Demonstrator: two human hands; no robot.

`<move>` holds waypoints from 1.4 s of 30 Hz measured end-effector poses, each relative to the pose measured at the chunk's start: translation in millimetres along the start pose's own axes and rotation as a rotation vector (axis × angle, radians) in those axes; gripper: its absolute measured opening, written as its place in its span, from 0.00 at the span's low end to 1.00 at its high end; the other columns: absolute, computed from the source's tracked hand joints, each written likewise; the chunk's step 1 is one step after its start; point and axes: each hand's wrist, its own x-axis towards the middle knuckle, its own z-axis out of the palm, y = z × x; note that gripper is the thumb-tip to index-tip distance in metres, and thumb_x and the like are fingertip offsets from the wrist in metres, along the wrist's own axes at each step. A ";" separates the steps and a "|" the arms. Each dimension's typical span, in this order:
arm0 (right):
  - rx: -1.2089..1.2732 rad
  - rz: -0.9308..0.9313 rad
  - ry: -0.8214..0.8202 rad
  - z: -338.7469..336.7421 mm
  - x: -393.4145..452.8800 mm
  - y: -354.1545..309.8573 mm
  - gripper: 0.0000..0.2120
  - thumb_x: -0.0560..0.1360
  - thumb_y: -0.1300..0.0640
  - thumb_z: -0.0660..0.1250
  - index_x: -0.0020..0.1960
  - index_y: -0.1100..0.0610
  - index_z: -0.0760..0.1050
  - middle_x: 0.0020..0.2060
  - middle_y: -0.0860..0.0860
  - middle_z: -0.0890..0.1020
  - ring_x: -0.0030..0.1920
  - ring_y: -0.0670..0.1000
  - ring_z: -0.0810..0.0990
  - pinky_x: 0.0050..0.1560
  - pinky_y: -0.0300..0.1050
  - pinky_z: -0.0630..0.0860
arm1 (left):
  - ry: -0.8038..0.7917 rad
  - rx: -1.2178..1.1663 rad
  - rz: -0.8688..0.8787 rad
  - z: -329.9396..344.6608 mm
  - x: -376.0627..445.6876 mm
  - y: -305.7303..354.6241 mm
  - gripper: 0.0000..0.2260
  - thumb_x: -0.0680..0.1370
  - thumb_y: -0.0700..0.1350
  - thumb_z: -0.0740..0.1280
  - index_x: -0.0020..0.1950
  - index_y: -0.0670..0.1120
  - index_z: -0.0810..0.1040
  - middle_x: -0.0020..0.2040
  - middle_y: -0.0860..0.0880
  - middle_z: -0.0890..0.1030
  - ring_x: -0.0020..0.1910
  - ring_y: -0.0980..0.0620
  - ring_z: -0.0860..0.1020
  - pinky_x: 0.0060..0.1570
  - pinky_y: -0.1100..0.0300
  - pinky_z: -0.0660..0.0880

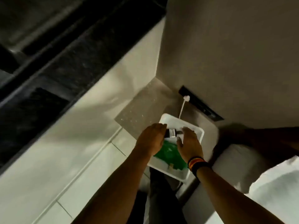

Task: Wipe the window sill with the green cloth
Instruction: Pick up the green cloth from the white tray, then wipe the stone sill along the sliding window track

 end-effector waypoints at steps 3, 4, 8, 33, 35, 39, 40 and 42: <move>-0.111 0.155 -0.183 39.9 3.2 46.3 0.26 0.77 0.54 0.66 0.72 0.60 0.65 0.69 0.59 0.73 0.71 0.58 0.68 0.72 0.52 0.68 | -0.176 0.051 -0.043 58.7 17.0 -3.8 0.19 0.83 0.43 0.66 0.73 0.42 0.72 0.64 0.41 0.80 0.61 0.41 0.80 0.60 0.49 0.79; -0.141 0.200 -0.256 51.9 4.5 60.4 0.27 0.76 0.54 0.67 0.72 0.60 0.65 0.68 0.59 0.73 0.71 0.59 0.69 0.72 0.53 0.68 | -0.216 0.066 -0.043 77.4 20.7 -5.9 0.16 0.84 0.43 0.65 0.72 0.42 0.73 0.64 0.41 0.80 0.61 0.41 0.80 0.60 0.50 0.79; -0.172 0.240 -0.340 91.0 9.4 90.8 0.26 0.76 0.54 0.67 0.72 0.58 0.66 0.66 0.58 0.74 0.69 0.60 0.70 0.69 0.55 0.70 | -0.219 0.158 0.031 143.0 32.8 -11.0 0.13 0.84 0.43 0.64 0.68 0.40 0.76 0.64 0.40 0.81 0.63 0.42 0.80 0.64 0.50 0.77; 0.202 -0.255 -0.109 -36.1 -15.6 -94.9 0.25 0.73 0.57 0.70 0.69 0.51 0.69 0.62 0.50 0.76 0.63 0.55 0.76 0.62 0.52 0.76 | 0.034 -0.070 0.160 -145.7 -69.4 -14.4 0.15 0.82 0.46 0.67 0.66 0.43 0.75 0.54 0.41 0.83 0.49 0.42 0.82 0.50 0.48 0.80; 0.195 -0.356 -0.014 -57.0 -20.8 -147.2 0.17 0.74 0.51 0.64 0.61 0.54 0.74 0.57 0.54 0.76 0.55 0.59 0.79 0.54 0.53 0.79 | 0.164 -0.077 0.118 -192.9 -101.0 -29.0 0.11 0.81 0.49 0.64 0.59 0.44 0.76 0.51 0.43 0.83 0.45 0.41 0.81 0.41 0.51 0.76; 0.328 -0.422 0.199 -85.2 -41.1 -238.5 0.13 0.74 0.62 0.68 0.59 0.57 0.75 0.58 0.55 0.74 0.54 0.59 0.78 0.57 0.55 0.77 | 0.476 -0.123 -0.057 -249.8 -165.0 -64.2 0.14 0.79 0.54 0.60 0.58 0.48 0.76 0.52 0.45 0.84 0.46 0.40 0.82 0.41 0.50 0.79; 0.369 -0.451 0.282 -88.3 -48.8 -263.9 0.16 0.73 0.66 0.68 0.60 0.57 0.75 0.60 0.57 0.73 0.57 0.59 0.77 0.59 0.56 0.77 | 0.534 -0.122 -0.107 -256.5 -183.6 -74.4 0.13 0.80 0.54 0.63 0.61 0.49 0.75 0.55 0.44 0.84 0.49 0.38 0.82 0.44 0.49 0.80; 0.481 -0.559 0.388 -93.3 -60.5 -302.4 0.20 0.71 0.73 0.66 0.60 0.57 0.76 0.65 0.59 0.71 0.63 0.55 0.72 0.60 0.55 0.76 | 0.639 -0.097 -0.161 -256.5 -209.7 -86.0 0.13 0.81 0.53 0.65 0.64 0.51 0.75 0.59 0.45 0.84 0.51 0.37 0.83 0.46 0.48 0.81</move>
